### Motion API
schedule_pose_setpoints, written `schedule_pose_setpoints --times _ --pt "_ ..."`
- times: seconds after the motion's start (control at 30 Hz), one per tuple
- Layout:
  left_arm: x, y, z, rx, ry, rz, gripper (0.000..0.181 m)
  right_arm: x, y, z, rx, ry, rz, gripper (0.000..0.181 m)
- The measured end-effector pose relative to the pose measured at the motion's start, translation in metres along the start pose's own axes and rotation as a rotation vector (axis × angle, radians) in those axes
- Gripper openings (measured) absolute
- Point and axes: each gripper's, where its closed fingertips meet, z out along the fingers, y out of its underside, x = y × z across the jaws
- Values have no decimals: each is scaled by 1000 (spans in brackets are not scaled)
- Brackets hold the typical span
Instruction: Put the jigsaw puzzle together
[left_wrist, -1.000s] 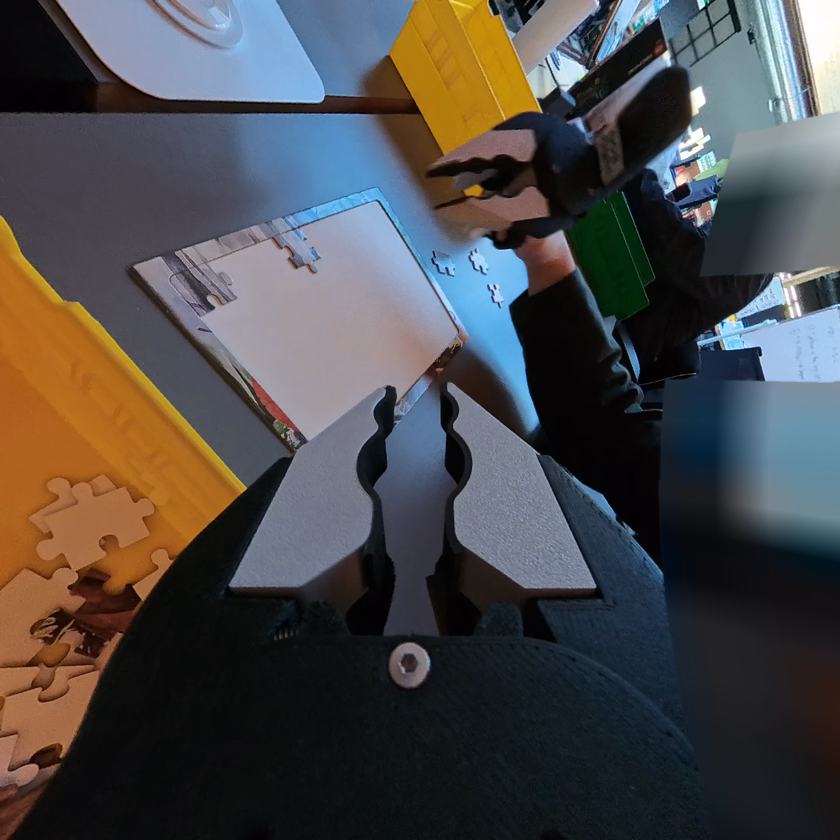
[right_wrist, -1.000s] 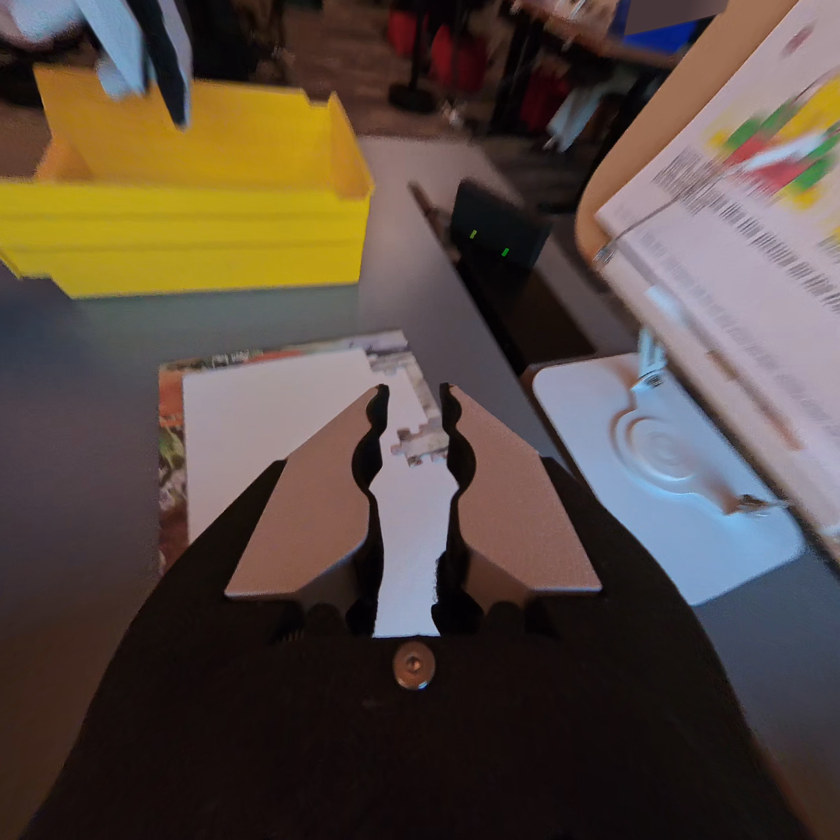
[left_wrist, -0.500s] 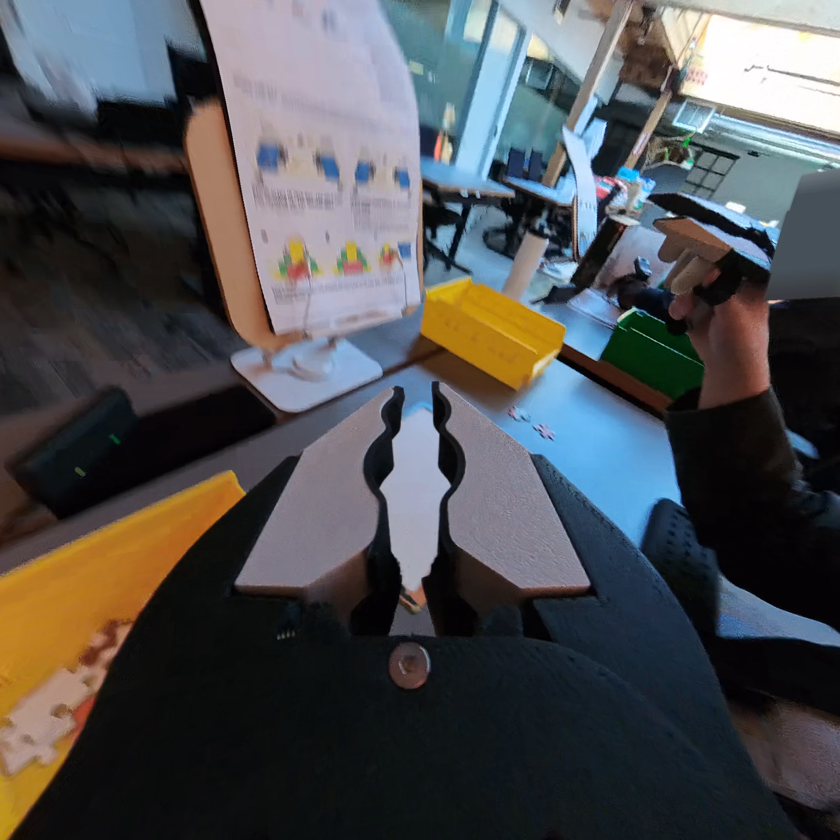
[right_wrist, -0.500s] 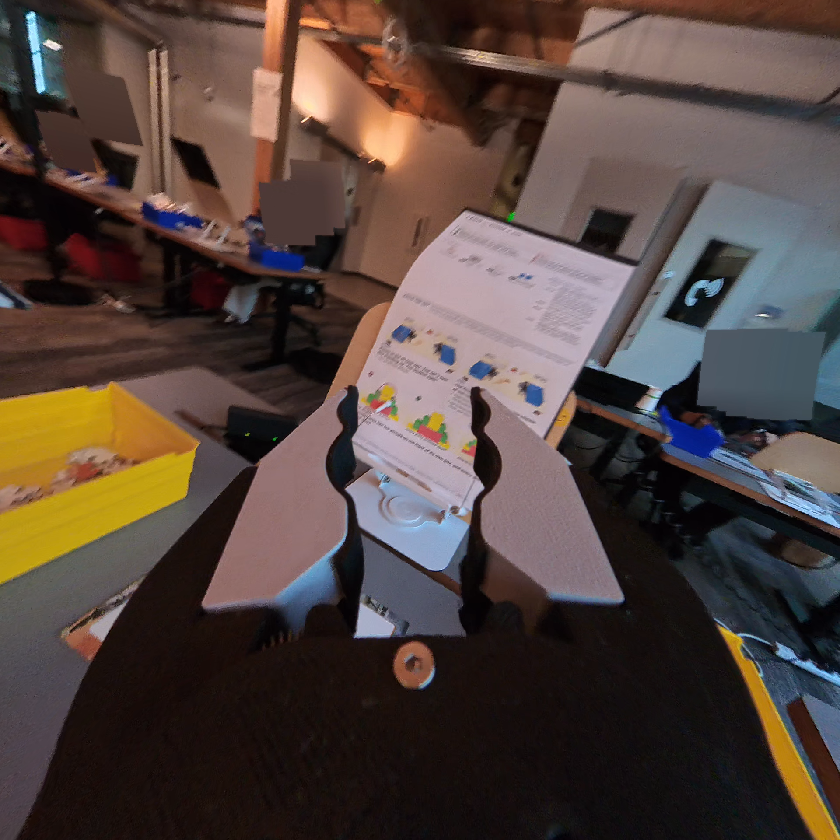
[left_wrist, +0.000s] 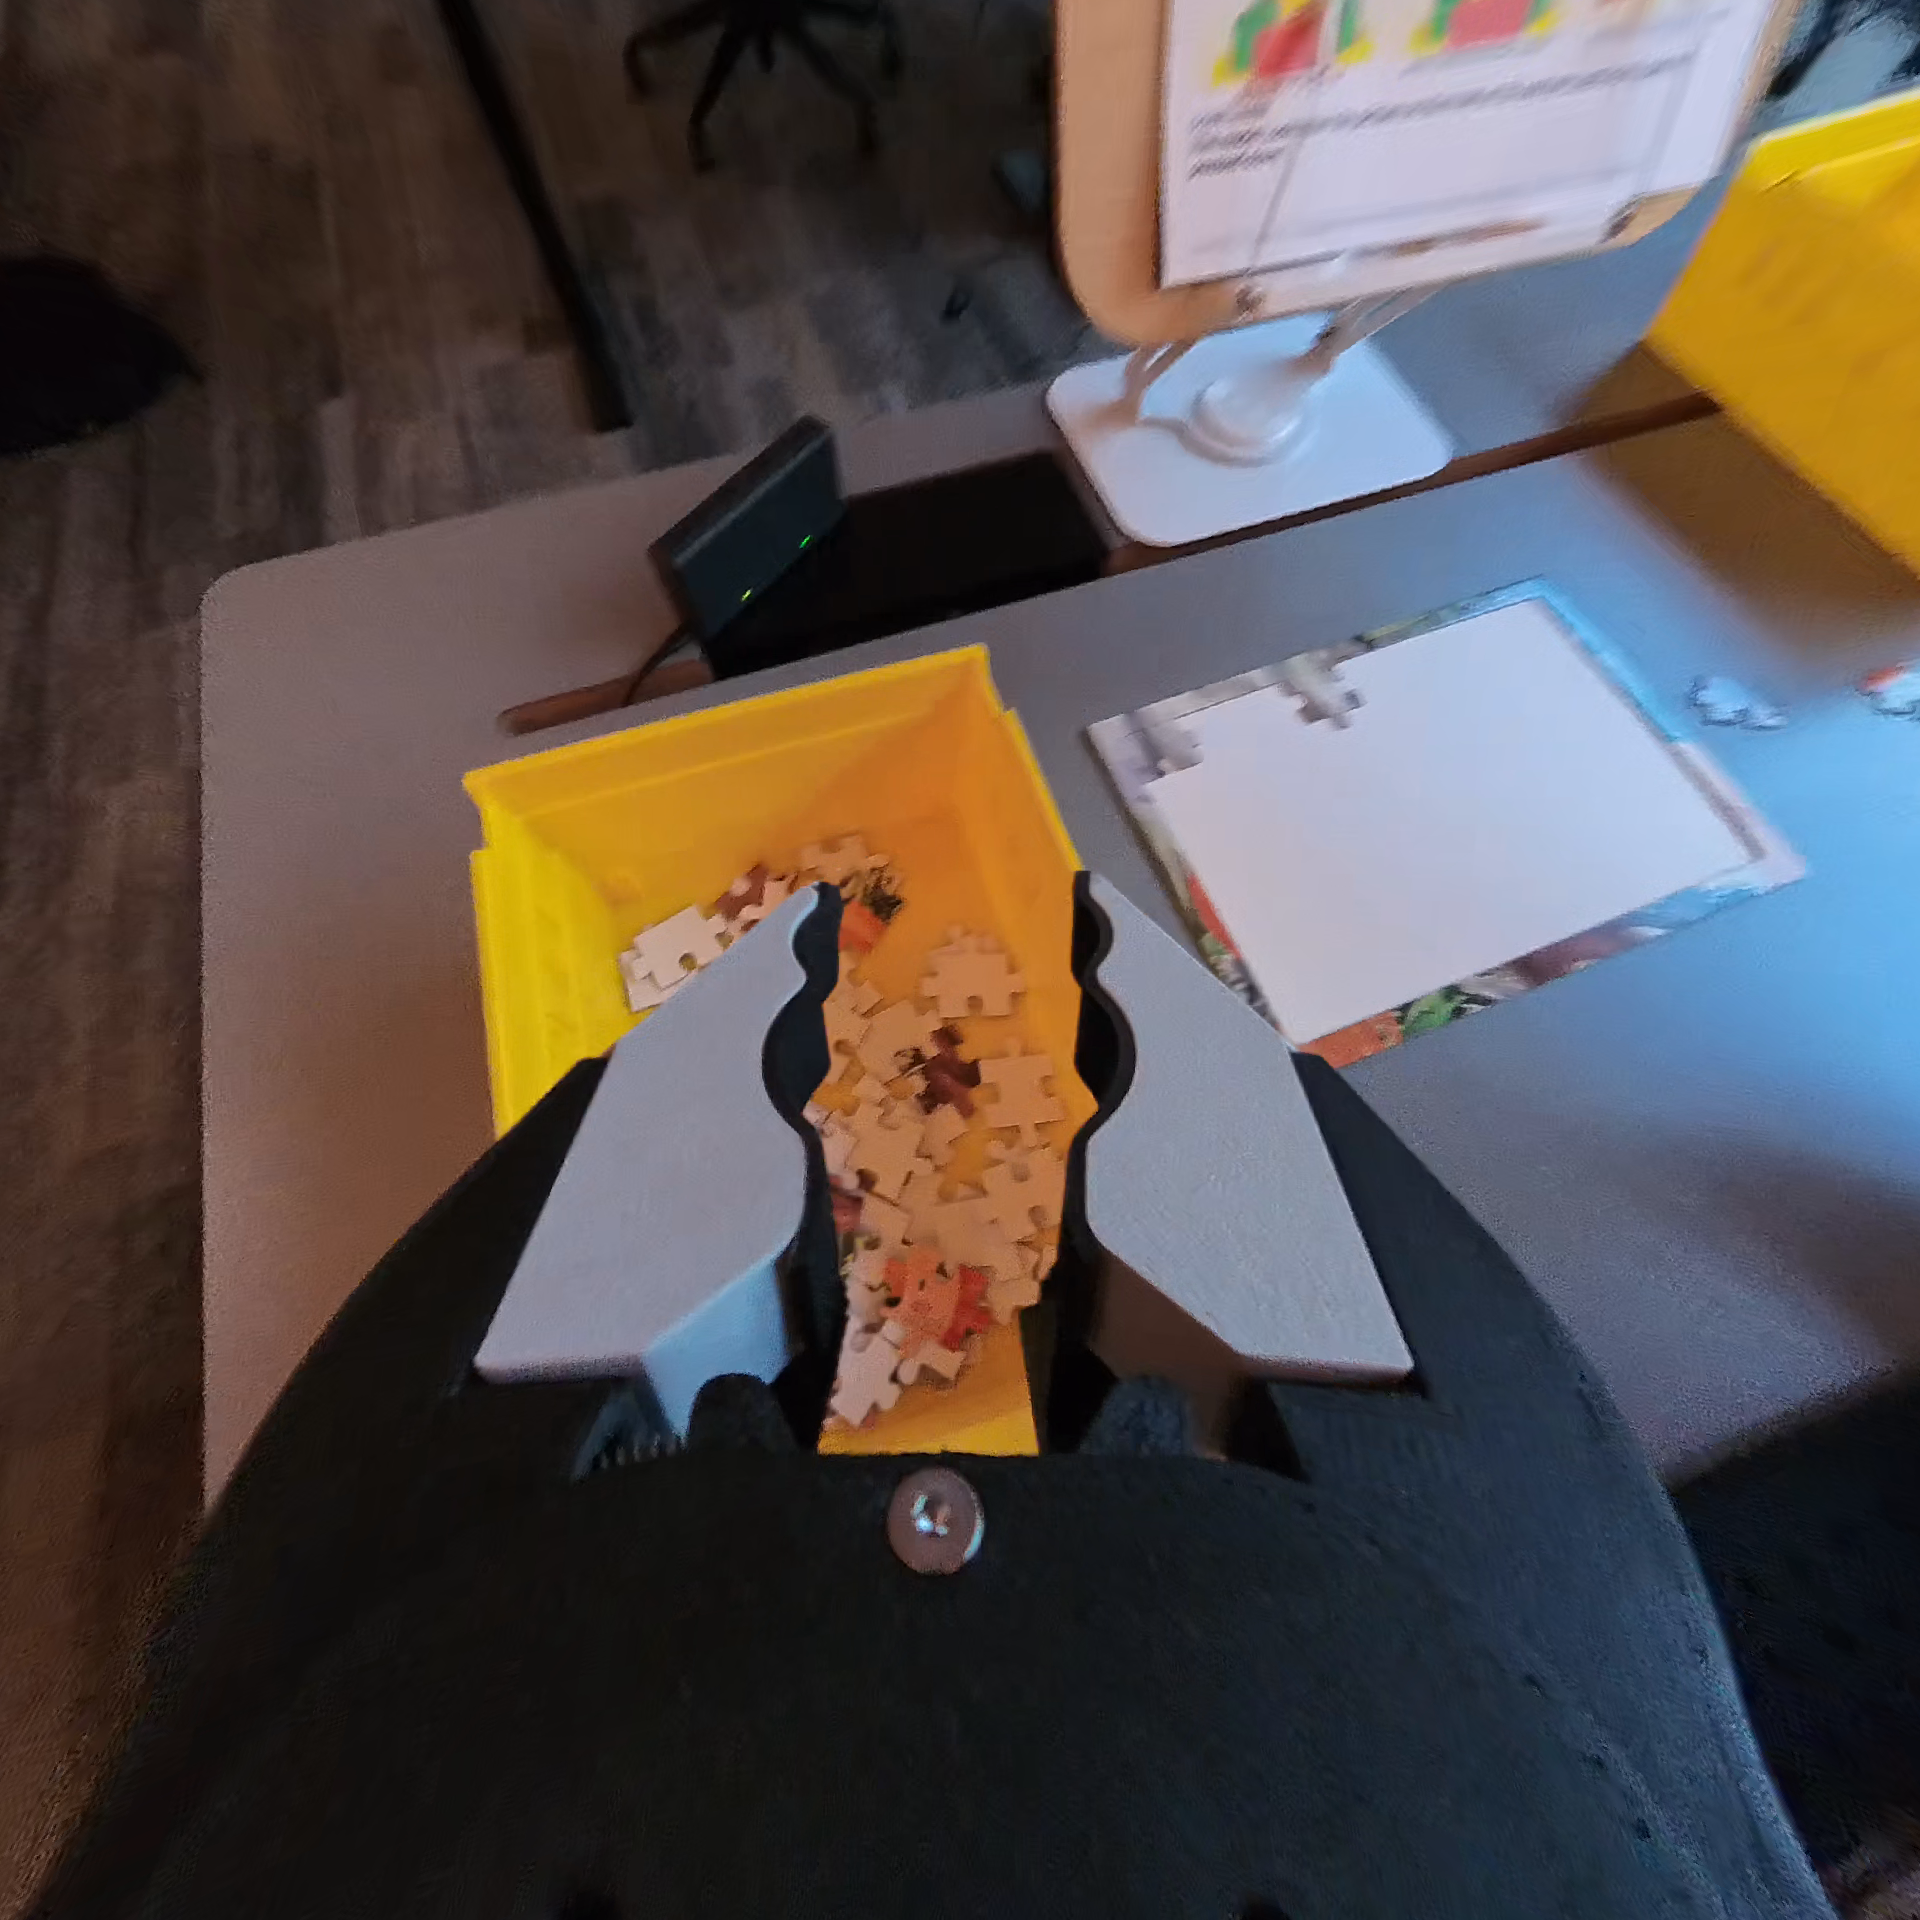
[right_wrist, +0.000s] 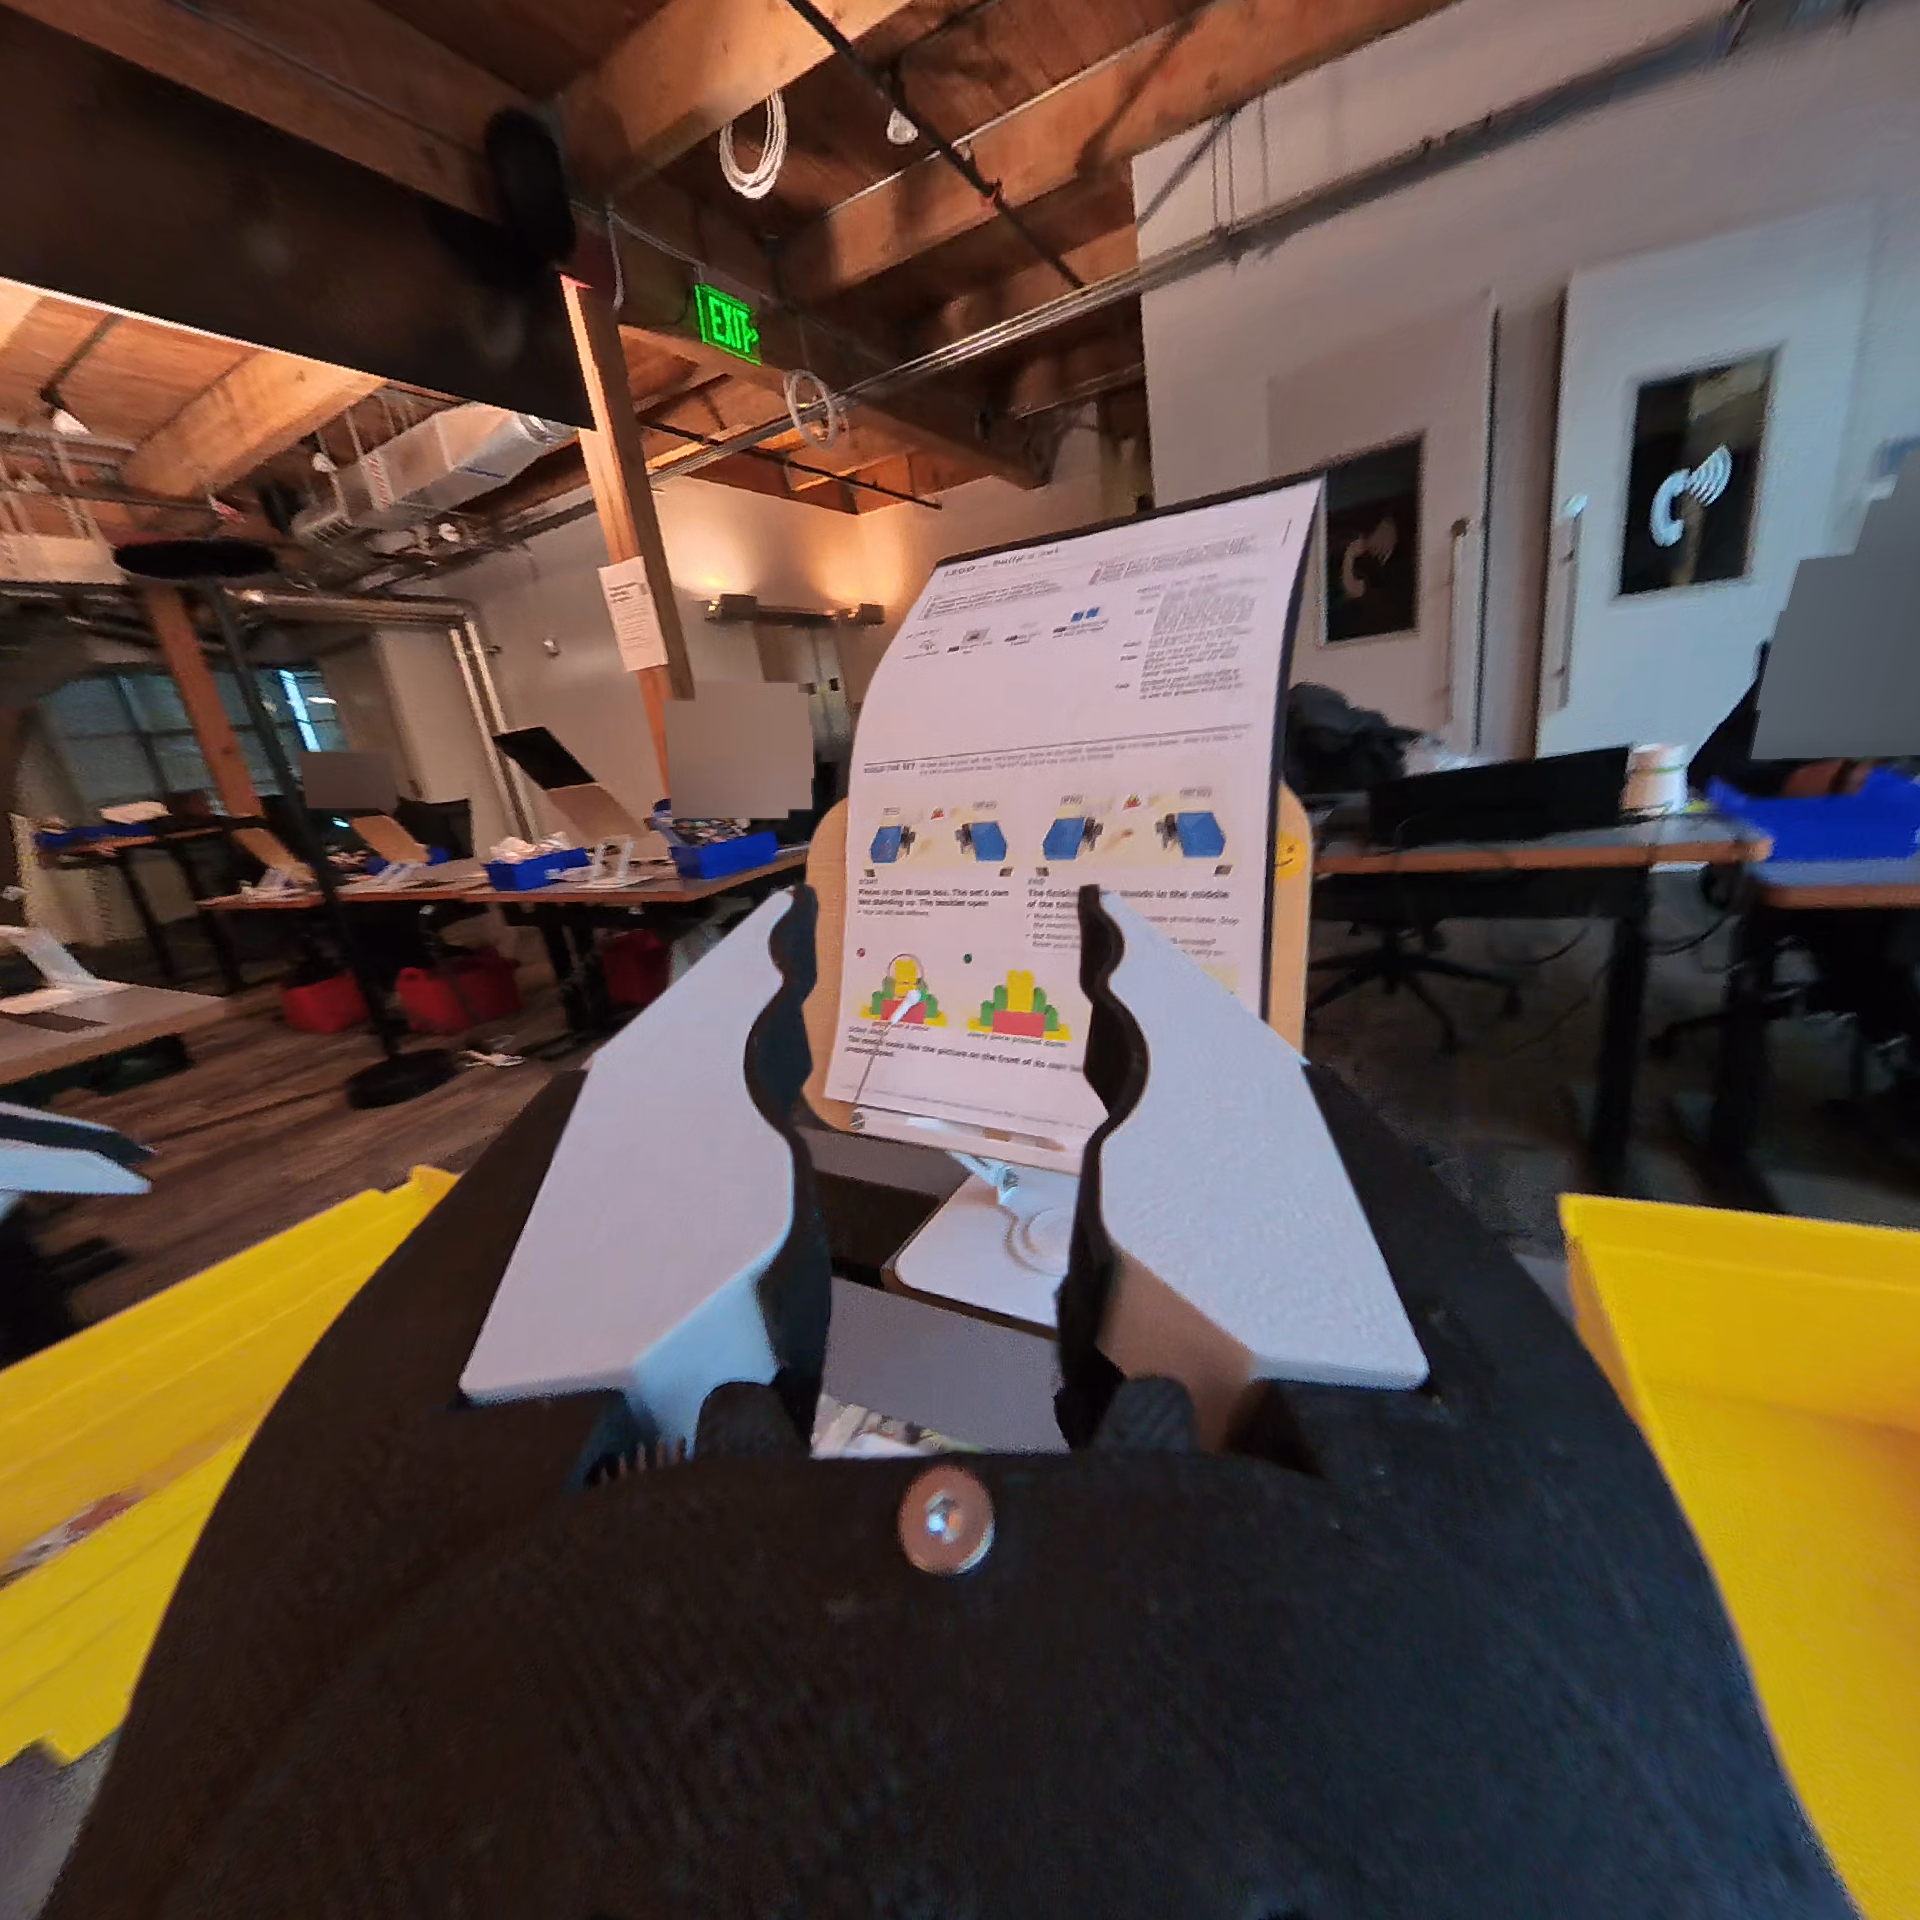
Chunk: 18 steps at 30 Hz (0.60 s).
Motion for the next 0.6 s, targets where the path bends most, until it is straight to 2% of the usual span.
schedule_pose_setpoints --times 0.1,0.23,0.4,0.53,0.6 --pt "-13 15 30 -107 -7 -27 43 2 5 2 -4 -41 66 49" --pt "-15 40 65 -239 86 -36 40 -2 12 7 -27 -67 62 49" --pt "-43 75 95 -374 30 -82 35 -11 19 12 -68 -72 -2 49" --pt "-48 100 120 -459 89 -162 33 -16 24 14 -93 -80 -26 49" --pt "-51 119 129 -539 96 -147 34 -15 24 14 -92 -84 -21 49"
